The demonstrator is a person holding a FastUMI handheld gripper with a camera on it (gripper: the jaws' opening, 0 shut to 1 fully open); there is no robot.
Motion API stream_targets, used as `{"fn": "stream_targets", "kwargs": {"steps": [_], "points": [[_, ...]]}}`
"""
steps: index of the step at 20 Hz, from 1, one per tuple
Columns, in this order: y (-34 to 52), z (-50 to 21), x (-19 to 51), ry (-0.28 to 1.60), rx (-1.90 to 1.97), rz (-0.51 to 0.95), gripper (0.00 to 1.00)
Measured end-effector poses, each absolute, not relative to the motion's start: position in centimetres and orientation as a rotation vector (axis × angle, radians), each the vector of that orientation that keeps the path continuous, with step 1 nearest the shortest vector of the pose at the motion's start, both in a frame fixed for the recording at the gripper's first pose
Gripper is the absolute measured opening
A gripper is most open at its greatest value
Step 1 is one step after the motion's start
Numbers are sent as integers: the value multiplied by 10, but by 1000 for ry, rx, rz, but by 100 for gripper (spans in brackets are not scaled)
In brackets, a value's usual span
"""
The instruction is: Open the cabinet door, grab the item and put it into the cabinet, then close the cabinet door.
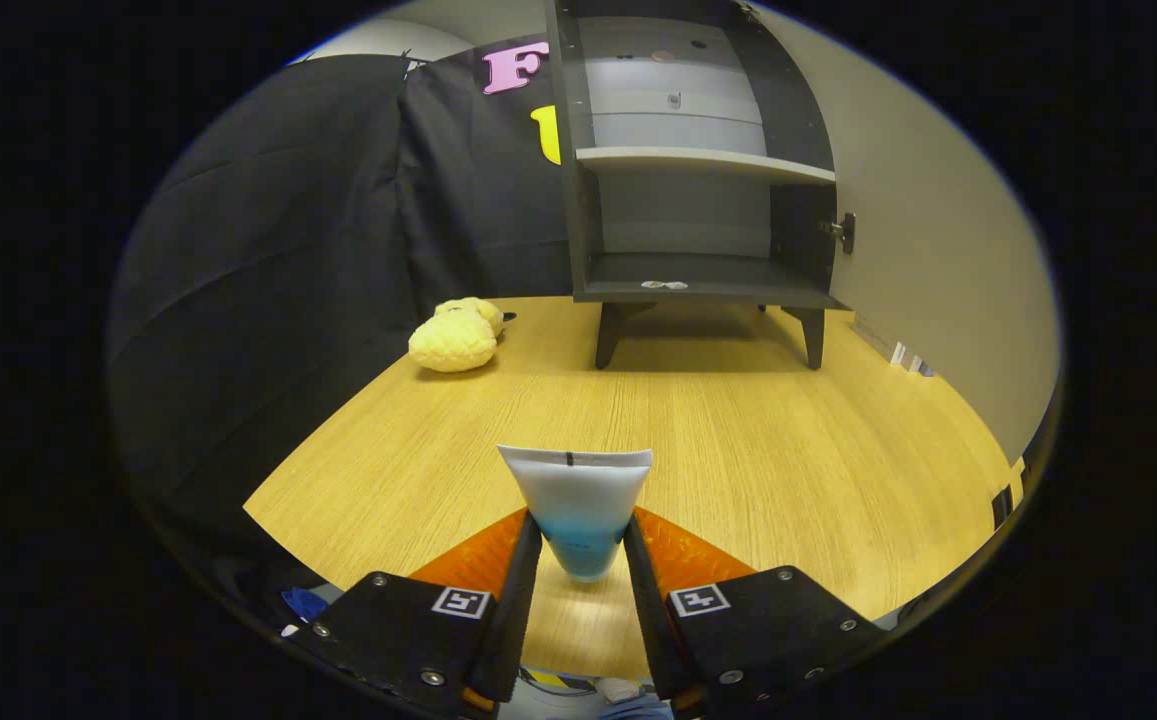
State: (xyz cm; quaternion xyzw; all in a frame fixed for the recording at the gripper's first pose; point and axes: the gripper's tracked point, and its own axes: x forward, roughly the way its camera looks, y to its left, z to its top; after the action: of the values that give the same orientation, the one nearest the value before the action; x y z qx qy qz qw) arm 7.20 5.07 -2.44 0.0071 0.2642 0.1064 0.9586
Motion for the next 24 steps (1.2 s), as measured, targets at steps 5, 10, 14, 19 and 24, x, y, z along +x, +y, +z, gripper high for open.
{"fn": "stream_targets", "kwargs": {"steps": [5, 10, 14, 19, 24], "points": [[46, -7, 86, 484, 13, 209, 51], [41, 11, 104, 426, 16, 200, 51], [35, 25, 116, 394, 11, 190, 51], [31, 44, 135, 337, -6, 196, 51], [29, 60, 151, 300, 4, 198, 51]]}}
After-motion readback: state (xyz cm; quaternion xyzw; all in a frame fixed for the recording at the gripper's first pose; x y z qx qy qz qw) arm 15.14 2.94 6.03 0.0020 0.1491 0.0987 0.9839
